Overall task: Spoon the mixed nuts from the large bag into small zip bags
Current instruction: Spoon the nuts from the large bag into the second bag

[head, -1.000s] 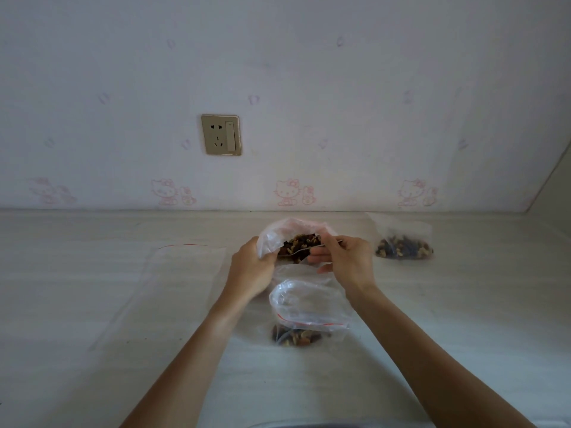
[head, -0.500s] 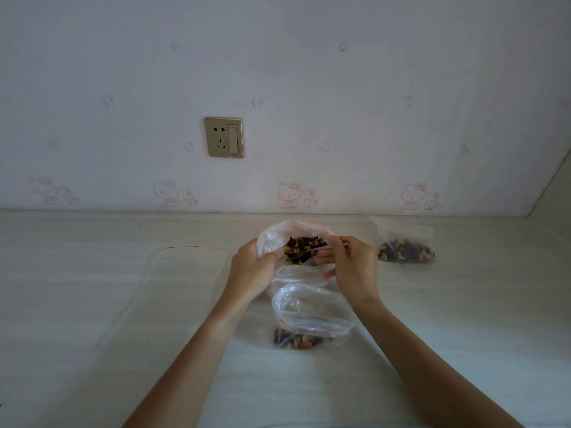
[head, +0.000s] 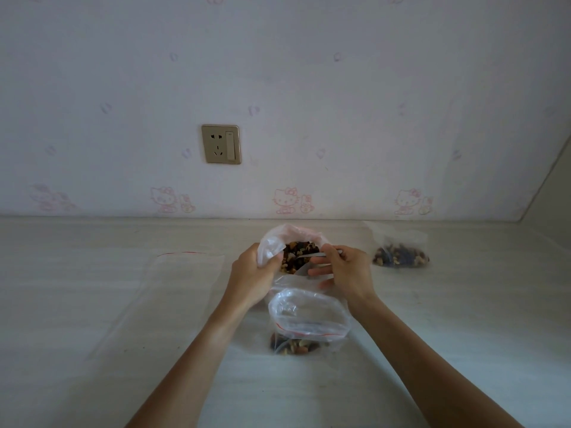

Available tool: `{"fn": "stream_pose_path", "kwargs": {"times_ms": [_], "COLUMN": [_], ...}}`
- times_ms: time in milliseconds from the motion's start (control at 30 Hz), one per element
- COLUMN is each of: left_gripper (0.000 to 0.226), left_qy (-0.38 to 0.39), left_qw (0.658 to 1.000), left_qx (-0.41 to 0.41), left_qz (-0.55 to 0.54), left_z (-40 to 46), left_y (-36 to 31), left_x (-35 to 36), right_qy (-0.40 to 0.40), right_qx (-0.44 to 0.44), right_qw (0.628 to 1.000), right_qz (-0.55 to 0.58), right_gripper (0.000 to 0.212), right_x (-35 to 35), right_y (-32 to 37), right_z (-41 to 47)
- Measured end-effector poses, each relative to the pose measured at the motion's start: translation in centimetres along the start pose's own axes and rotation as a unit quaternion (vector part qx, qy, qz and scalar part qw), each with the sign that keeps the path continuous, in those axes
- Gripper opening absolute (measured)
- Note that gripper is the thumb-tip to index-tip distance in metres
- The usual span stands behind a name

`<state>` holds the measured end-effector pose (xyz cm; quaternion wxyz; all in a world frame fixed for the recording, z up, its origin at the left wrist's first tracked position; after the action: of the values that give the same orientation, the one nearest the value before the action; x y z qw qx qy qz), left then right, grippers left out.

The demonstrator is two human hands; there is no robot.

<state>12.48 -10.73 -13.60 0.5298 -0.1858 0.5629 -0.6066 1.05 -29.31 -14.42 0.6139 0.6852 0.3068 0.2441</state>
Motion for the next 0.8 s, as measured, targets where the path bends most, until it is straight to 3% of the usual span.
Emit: {"fn": "stream_pose_path", "kwargs": {"times_ms": [267, 400, 567, 733, 800], "left_gripper": [0.021, 0.032, 0.065, 0.037, 0.023], "left_qy": [-0.081, -0.090, -0.103, -0.143, -0.121], "left_qw": [0.995, 0.992, 0.978, 0.944, 0.950], "left_qx": [0.012, 0.020, 0.094, 0.208, 0.206], "left_qz": [0.057, 0.091, 0.154, 0.211, 0.203], "left_z": [0.3, 0.5, -0.5, -4.7, -5.8], "left_y": [0.8, 0.4, -2.2, -6.8, -7.4], "left_x": [-2.5, -3.1, -4.4, -5.5, -5.3], "right_qy": [0.018, 0.013, 0.031, 0.050, 0.058], "right_qx": [0.118, 0.096, 0.046, 0.020, 0.020], "right_qw": [0.985, 0.989, 0.994, 0.993, 0.993], "right_qz": [0.121, 0.109, 0.095, 0.102, 0.097], "right_gripper": [0.026, 0.028, 0.028, 0.028, 0.028], "right_x": [-1.0, -2.3, -3.8, -5.5, -6.2], "right_y": [-1.6, -0.2, 3.2, 4.8, 4.6], "right_z": [-0.3, -0.8, -2.3, -4.9, -5.9]}}
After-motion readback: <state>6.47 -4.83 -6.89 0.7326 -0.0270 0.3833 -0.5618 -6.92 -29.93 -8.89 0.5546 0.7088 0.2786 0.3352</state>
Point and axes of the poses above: each hand's wrist, its own z-axis towards the middle knuckle, its own x-axis out of the palm, y = z × x, the point moved 10 cm from there along z, towards the middle knuckle, and after that the axes turned 10 degrees about x, right-handed, at the moved point
